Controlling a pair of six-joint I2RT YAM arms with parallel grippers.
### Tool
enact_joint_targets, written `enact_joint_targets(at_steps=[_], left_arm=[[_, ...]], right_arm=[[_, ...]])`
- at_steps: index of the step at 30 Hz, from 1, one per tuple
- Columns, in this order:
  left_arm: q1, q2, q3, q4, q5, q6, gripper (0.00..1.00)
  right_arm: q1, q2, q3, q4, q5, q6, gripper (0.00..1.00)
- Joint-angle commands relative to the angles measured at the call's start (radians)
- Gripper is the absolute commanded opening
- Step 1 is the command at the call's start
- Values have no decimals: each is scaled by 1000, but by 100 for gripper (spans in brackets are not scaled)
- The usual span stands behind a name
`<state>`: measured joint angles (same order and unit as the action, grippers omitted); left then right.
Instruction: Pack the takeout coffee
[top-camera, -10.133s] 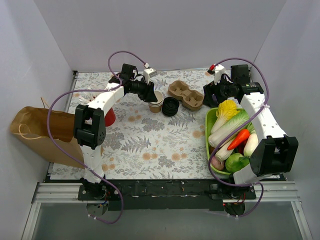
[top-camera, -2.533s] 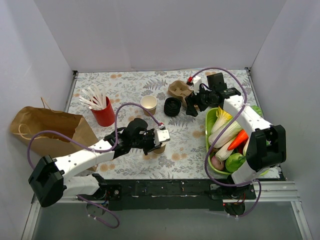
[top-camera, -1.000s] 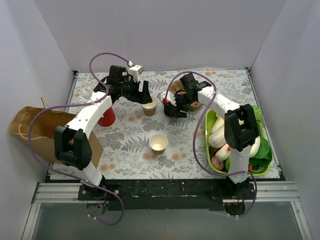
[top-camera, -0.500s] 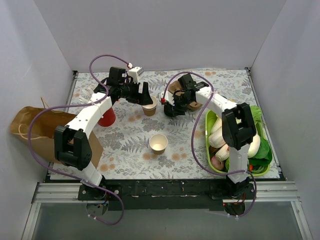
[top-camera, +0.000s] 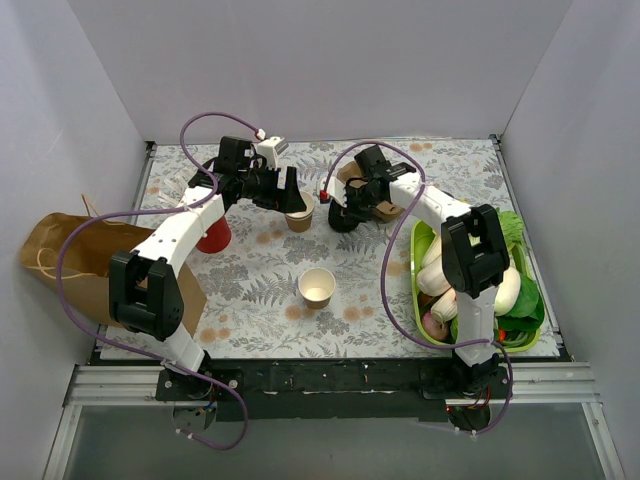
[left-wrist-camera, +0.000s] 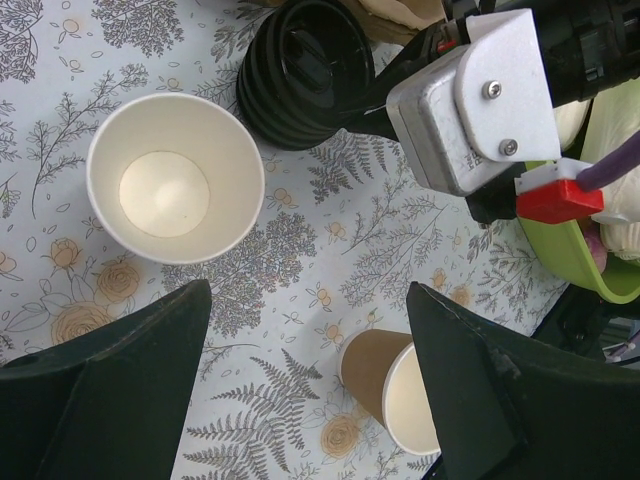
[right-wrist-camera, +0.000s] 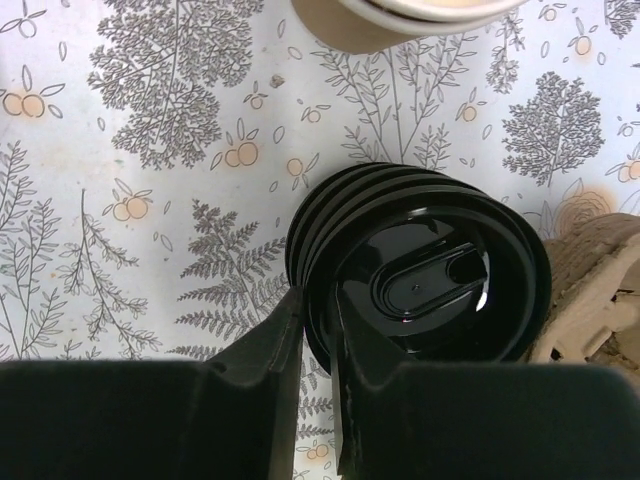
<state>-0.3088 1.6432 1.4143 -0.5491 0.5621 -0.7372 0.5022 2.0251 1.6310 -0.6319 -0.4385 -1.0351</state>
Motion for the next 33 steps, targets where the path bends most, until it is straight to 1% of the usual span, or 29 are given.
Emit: enact_joint_targets(at_steps=[1,4,10,14,19,22,24,25,26,27,28,30,31,32,33], left_arm=[[0,-59,-8,5,13,13,80],[0,-54,-8,5,13,22,80],[0,-56,-8,-6,27,51,79],[0,-71,-21,-20,59,136,79],[-3,-95,-46,-8,82,162,79],[-13,-106,-43,-28,93,186,79],[-24,-121,-46,-49,97,225,79],[-29,-150,-54,-48,99,283,79],[-38,-179,-73,-38,102,318,79],[-42,-212,-98,4,116,358,79],[-47,-285,-165,33,117,462,79],[-72,-351,-228,105,128,583,80],[-79,-385,-288,127,136,690,80],[-98,-434,-310,152,139,732,80],[-108,-454,-331,191,147,790,80]], right_arm=[[1,12,55,34,6,36,18],[1,-2,58,35,9,46,11],[-1,-29,75,2,-11,70,5],[-7,-35,115,-58,-49,99,5],[-13,1,121,-51,-28,129,6],[-17,26,167,-86,-43,150,4],[-22,26,226,-127,-83,162,3],[-24,17,242,-171,-101,165,3],[-28,9,271,-198,-153,173,2],[-34,0,283,-222,-182,182,2],[-39,-15,299,-285,-216,184,2],[-39,-28,347,-356,-311,182,2],[-39,-38,362,-392,-339,187,2],[-39,-43,374,-447,-392,185,2],[-39,-48,400,-474,-413,190,1]])
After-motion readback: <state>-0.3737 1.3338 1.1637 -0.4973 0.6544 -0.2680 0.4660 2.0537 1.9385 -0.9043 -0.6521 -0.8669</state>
